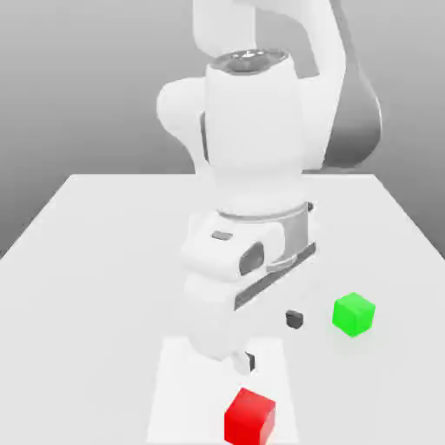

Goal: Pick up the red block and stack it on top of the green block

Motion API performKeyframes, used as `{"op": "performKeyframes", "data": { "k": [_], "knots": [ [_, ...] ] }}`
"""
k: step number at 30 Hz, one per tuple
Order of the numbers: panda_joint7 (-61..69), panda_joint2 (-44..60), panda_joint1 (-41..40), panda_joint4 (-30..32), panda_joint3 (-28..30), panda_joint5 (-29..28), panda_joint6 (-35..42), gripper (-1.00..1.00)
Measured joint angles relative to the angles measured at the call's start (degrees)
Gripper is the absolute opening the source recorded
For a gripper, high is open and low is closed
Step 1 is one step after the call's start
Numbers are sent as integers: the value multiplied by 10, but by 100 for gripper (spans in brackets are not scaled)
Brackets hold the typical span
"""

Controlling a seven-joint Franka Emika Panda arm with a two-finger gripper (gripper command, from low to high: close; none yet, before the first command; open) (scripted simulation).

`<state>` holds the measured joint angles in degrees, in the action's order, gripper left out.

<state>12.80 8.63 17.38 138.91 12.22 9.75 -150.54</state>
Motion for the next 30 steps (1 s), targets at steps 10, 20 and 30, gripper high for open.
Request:
{"op": "performKeyframes", "data": {
  "k": [10,20,30],
  "knots": [
    [62,148,-27,-8,-35,9,-105,-100],
    [35,53,-5,13,-11,-34,-30,-100],
    [150,-133,158,194,-120,-63,-20,-100]
  ]
}}
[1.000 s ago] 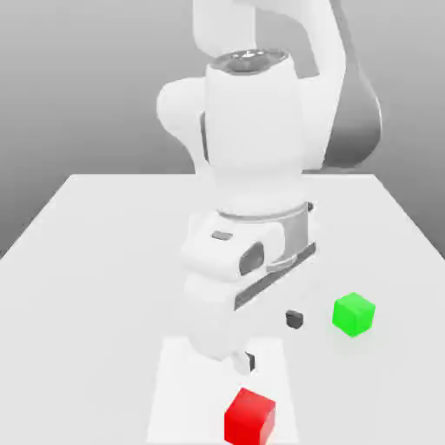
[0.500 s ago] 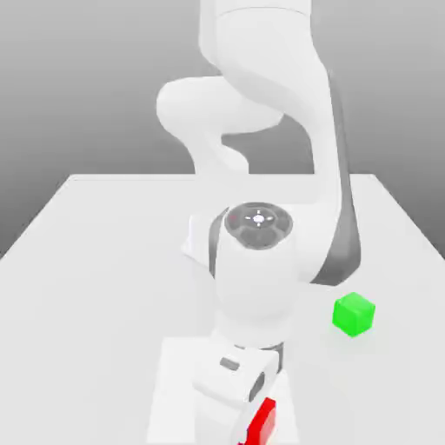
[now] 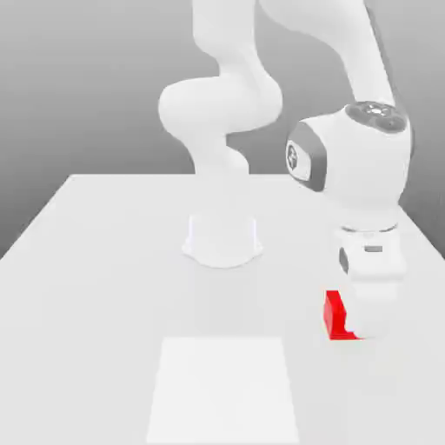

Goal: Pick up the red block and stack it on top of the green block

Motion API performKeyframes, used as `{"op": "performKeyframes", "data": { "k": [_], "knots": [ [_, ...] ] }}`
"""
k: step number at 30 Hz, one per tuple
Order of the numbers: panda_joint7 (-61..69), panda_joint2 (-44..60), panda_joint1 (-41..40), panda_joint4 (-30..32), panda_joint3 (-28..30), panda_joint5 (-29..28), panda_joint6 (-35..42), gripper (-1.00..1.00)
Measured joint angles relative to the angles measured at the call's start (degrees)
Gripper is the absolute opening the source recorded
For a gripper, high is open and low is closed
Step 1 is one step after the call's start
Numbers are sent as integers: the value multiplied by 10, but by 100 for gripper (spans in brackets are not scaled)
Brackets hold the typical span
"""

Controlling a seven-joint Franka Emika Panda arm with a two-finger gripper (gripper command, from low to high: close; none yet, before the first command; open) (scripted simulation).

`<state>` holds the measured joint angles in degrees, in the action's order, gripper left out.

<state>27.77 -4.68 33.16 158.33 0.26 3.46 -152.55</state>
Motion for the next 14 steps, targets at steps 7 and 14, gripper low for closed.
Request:
{"op": "performKeyframes", "data": {
  "k": [7,14],
  "knots": [
    [45,-24,57,76,-46,-15,-62,-100],
    [29,66,56,74,-42,-41,-150,100]
  ]
}}
